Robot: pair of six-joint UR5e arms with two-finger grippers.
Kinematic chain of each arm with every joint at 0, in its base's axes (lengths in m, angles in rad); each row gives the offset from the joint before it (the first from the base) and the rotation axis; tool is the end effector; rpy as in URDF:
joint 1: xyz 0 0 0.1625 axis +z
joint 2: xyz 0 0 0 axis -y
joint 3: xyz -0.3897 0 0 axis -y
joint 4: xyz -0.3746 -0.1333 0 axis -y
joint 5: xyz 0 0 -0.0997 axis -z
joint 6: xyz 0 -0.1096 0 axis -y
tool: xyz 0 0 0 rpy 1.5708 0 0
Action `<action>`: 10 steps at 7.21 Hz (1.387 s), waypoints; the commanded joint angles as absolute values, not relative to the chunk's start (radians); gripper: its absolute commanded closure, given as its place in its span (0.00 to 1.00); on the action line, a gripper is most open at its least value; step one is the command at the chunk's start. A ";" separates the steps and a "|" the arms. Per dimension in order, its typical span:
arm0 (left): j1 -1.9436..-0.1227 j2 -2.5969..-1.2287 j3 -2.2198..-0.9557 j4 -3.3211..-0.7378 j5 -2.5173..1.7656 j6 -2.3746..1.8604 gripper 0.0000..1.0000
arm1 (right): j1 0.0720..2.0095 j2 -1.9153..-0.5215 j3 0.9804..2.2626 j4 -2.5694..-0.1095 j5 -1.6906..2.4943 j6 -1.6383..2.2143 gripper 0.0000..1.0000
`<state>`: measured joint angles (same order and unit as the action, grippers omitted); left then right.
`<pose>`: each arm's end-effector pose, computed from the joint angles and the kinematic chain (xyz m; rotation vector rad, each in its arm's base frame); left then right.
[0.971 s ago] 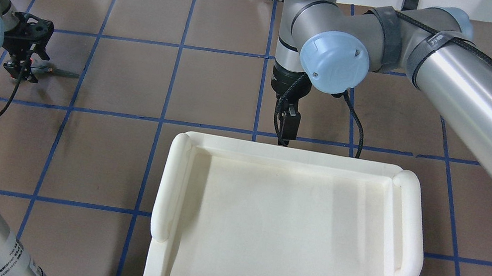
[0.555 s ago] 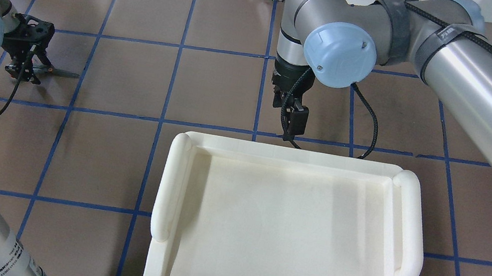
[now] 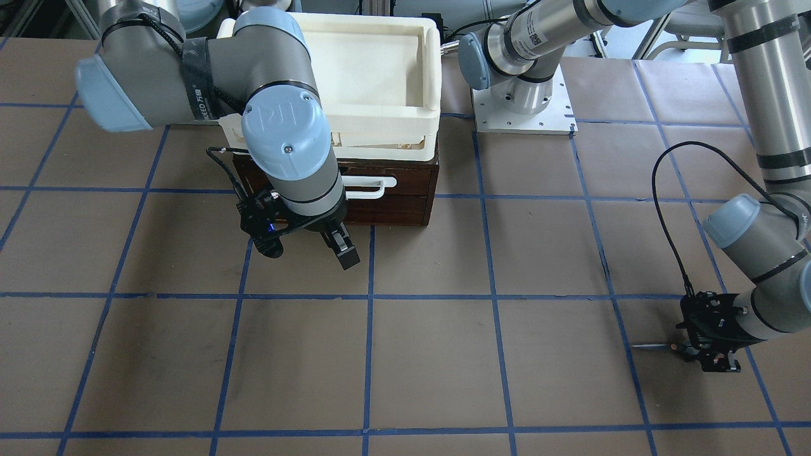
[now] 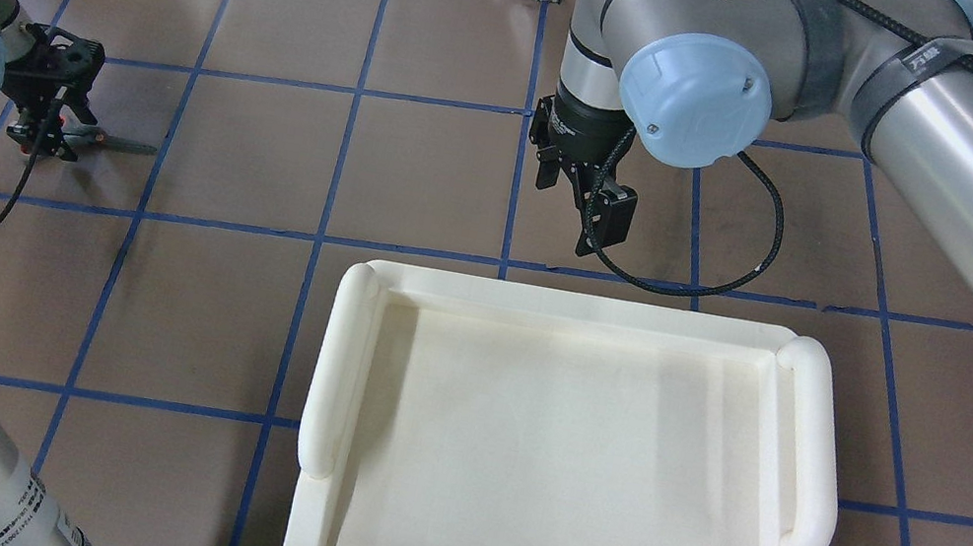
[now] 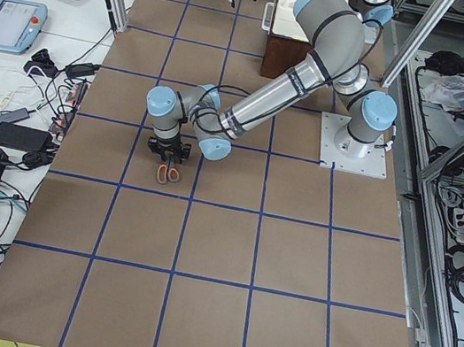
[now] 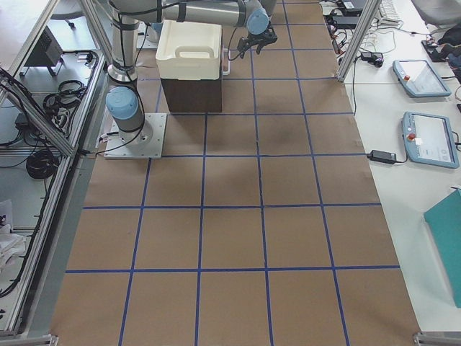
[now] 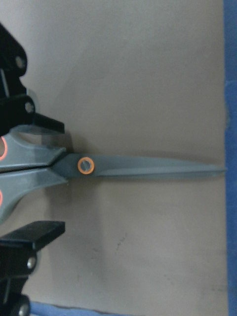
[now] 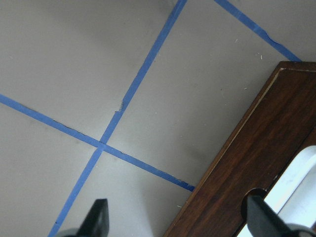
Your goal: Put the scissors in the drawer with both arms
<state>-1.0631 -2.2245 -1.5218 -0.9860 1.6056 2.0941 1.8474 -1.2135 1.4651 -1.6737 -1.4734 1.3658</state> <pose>0.1993 -0.6246 0.1474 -2.2316 -2.1963 -0.0608 0.2973 -0.5201 0.3117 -1.6092 -2.6351 -0.2668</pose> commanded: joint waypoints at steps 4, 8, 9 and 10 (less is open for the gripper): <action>-1.063 -2.237 -1.526 -0.927 1.605 2.097 0.58 | 1.847 -1.164 1.466 -1.646 -1.401 1.777 0.00; -1.065 -2.235 -1.525 -0.925 1.612 2.098 0.97 | 1.847 -1.163 1.463 -1.523 -1.413 1.789 0.00; -1.063 -2.235 -1.525 -0.925 1.614 2.098 1.00 | 1.847 -1.160 1.466 -1.504 -1.416 1.790 0.00; -1.065 -2.232 -1.526 -0.925 1.615 2.098 1.00 | 1.847 -1.160 1.470 -1.491 -1.417 1.796 0.00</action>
<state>-1.0637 -2.2344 -1.5251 -0.9251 1.6132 2.0983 1.8469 -1.1610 1.4661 -1.5101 -1.4148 1.7907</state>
